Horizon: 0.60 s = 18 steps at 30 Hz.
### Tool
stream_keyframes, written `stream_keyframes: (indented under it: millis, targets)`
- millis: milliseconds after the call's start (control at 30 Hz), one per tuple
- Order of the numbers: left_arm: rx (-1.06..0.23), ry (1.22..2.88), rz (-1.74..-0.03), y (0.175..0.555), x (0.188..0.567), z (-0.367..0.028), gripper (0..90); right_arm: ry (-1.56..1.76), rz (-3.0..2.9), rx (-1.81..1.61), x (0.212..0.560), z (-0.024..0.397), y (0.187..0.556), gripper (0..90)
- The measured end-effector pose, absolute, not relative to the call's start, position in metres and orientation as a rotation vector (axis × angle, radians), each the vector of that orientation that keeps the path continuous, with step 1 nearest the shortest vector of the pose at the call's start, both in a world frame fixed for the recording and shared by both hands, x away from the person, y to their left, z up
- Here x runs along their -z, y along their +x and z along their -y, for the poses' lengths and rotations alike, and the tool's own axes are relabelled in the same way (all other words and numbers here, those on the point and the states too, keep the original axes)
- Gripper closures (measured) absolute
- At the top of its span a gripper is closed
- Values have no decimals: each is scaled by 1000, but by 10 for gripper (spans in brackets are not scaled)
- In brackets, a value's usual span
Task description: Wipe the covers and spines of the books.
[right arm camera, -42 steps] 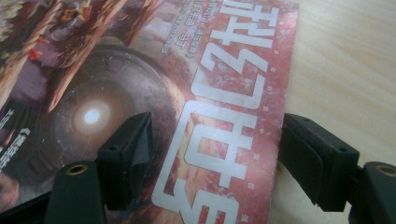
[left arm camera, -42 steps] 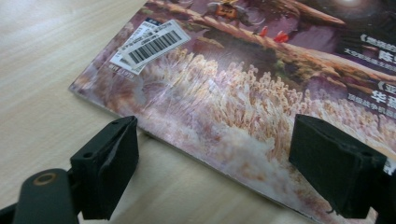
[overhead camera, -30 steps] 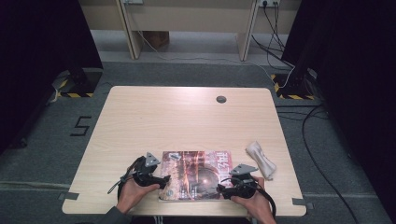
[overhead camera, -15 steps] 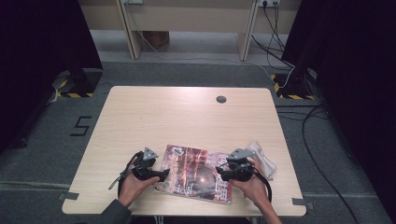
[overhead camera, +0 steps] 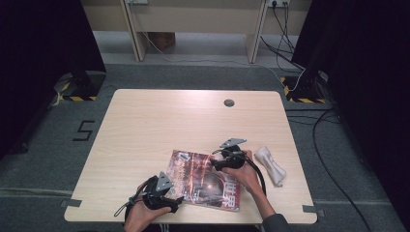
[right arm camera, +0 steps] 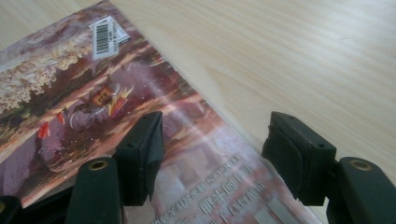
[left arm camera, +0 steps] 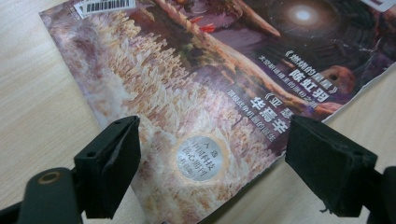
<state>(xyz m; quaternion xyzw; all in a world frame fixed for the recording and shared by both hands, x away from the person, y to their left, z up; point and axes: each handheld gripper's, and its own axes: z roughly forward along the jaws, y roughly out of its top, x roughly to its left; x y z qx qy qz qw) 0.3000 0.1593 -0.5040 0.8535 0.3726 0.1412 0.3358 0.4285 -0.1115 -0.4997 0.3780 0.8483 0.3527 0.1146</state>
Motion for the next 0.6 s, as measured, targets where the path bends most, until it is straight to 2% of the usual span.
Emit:
stream_keyframes:
  millis: [267,600]
  targets:
    - [-374,2240,-951,295,505,-154,157,1121,-2513,-1062,507,111,432,365]
    - [-415,2277,-946,304,506,-154,127,1148,-2497,-1030,505,122,417,365]
